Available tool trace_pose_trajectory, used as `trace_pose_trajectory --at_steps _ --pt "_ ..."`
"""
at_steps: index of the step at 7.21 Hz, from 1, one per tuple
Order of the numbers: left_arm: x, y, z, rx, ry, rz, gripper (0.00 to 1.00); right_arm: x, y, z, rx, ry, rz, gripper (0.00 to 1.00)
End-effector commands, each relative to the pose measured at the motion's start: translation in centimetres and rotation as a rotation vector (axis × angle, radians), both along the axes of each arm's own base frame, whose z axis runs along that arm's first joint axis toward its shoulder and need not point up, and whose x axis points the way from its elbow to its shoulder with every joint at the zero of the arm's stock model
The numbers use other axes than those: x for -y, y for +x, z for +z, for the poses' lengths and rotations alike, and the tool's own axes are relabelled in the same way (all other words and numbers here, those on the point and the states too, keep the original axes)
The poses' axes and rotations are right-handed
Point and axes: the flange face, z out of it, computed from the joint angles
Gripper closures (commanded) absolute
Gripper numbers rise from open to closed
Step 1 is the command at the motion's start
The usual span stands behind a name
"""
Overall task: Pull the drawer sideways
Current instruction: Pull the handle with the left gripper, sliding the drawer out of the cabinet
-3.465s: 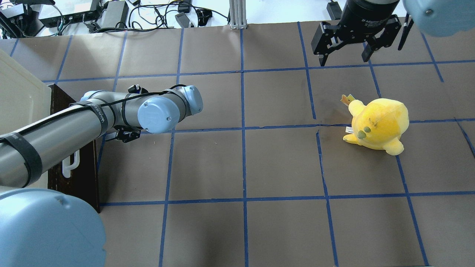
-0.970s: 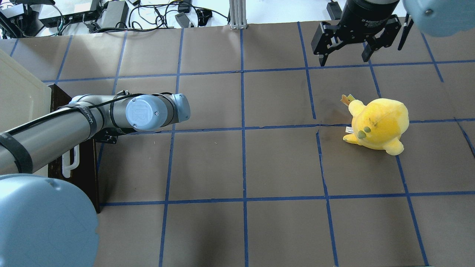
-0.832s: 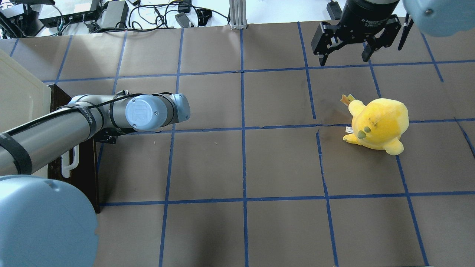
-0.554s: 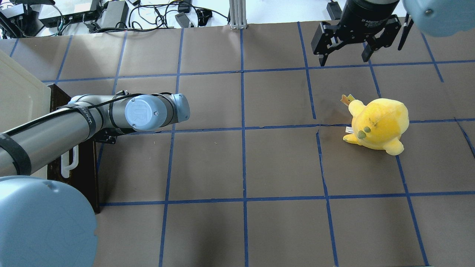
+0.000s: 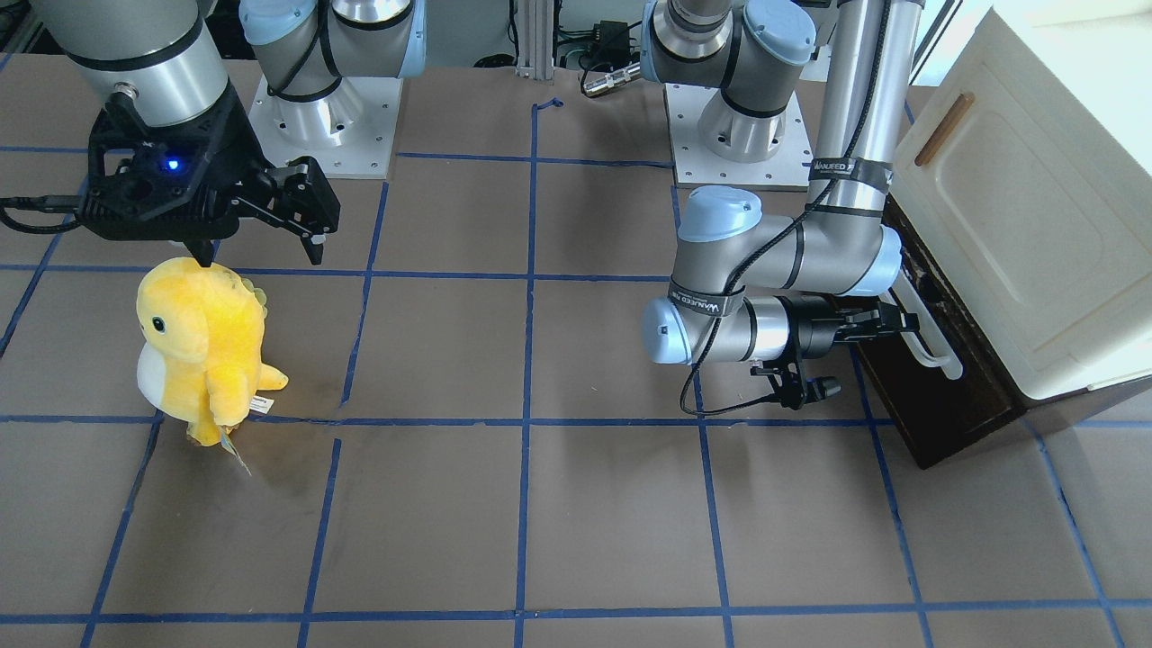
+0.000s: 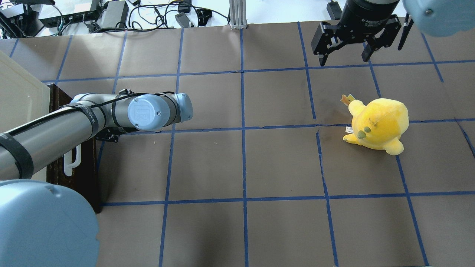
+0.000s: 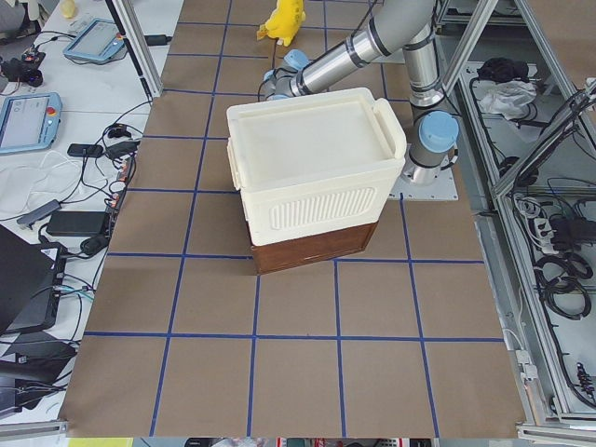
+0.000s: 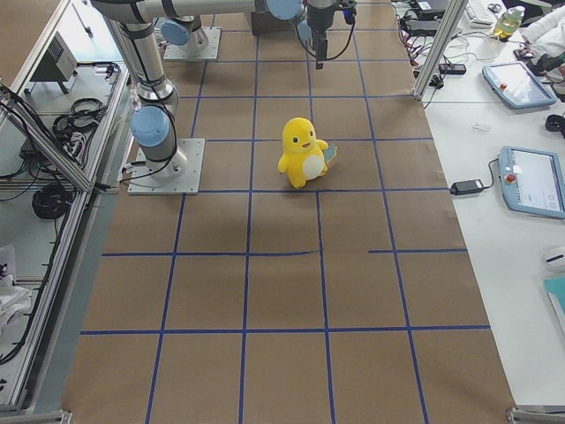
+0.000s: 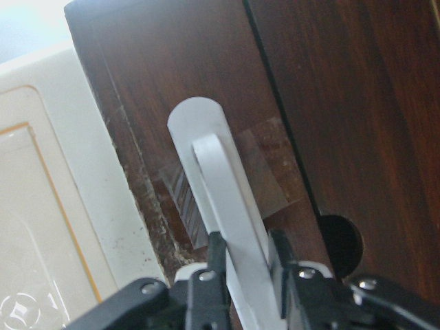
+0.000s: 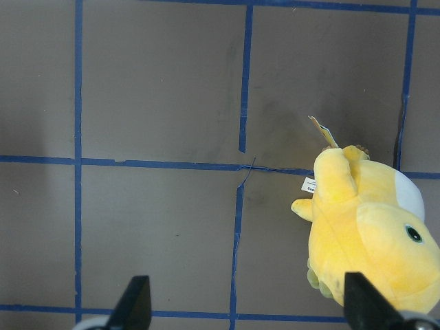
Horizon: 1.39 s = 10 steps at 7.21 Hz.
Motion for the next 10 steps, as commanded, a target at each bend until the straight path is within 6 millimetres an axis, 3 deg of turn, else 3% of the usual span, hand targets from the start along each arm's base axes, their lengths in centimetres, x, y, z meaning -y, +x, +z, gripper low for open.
trace_pose_trajectory --at_steps 1,10 --pt "-0.1 -0.9 0.0 0.000 -0.002 -0.018 0.74 0.0 0.0 0.0 -0.001 0.000 -0.001 0.00" --pt "-0.4 -3.2 0.2 -0.001 -0.020 -0.063 0.74 0.0 0.0 0.0 0.000 0.000 -0.001 0.00"
